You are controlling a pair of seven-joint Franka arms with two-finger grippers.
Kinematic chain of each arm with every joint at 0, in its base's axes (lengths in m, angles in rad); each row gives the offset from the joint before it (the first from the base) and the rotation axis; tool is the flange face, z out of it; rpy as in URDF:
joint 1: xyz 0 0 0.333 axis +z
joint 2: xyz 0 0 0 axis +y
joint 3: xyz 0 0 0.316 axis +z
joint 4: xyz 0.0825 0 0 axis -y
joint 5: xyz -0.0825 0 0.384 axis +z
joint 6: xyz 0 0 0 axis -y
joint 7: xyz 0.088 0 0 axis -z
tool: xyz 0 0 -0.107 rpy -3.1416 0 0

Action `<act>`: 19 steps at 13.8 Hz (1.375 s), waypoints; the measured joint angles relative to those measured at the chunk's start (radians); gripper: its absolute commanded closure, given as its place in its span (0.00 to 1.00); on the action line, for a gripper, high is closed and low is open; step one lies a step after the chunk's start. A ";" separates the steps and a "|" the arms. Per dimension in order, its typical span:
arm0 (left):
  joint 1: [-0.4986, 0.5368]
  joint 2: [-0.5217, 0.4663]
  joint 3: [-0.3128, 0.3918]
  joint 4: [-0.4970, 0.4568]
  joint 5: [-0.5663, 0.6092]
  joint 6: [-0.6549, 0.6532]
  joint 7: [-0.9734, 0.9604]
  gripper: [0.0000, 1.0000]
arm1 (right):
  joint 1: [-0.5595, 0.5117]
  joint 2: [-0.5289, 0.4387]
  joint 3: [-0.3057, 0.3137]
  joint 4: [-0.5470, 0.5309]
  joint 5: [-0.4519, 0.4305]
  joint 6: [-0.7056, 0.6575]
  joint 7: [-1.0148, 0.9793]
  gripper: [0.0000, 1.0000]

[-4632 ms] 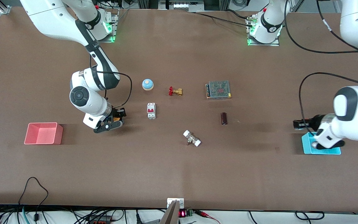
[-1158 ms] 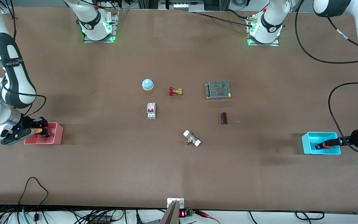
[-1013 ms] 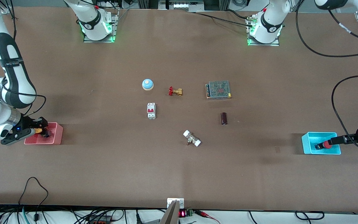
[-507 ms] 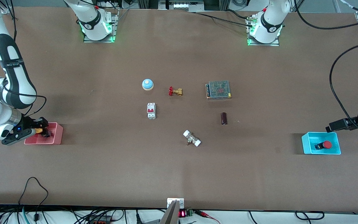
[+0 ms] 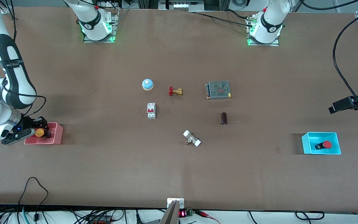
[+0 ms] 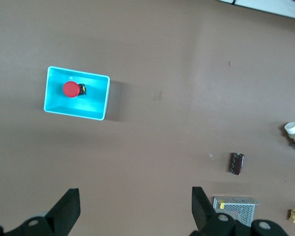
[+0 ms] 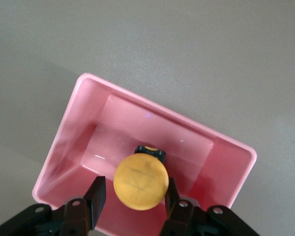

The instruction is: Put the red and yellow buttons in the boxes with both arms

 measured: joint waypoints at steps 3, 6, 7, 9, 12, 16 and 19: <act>-0.039 -0.055 0.018 -0.078 0.000 0.022 -0.020 0.00 | 0.000 0.000 0.000 0.000 0.000 0.000 -0.001 0.35; -0.050 -0.086 0.017 -0.115 0.000 0.034 -0.026 0.00 | 0.000 0.000 0.000 0.000 0.000 0.001 -0.001 0.16; -0.051 -0.090 0.015 -0.119 0.000 0.038 -0.026 0.00 | -0.001 0.000 0.000 0.001 0.000 0.003 -0.002 0.00; -0.051 -0.091 0.016 -0.123 0.000 0.045 -0.026 0.00 | -0.004 -0.009 0.000 0.012 -0.002 0.010 -0.021 0.00; -0.047 -0.091 0.017 -0.126 0.000 0.045 -0.025 0.00 | -0.005 -0.096 0.002 0.036 -0.002 -0.050 -0.037 0.00; -0.045 -0.092 0.019 -0.121 0.000 0.046 -0.025 0.00 | 0.034 -0.345 0.030 0.054 0.002 -0.299 0.148 0.00; -0.045 -0.101 0.020 -0.118 0.000 0.042 -0.021 0.00 | 0.189 -0.493 0.038 0.057 0.001 -0.454 0.483 0.00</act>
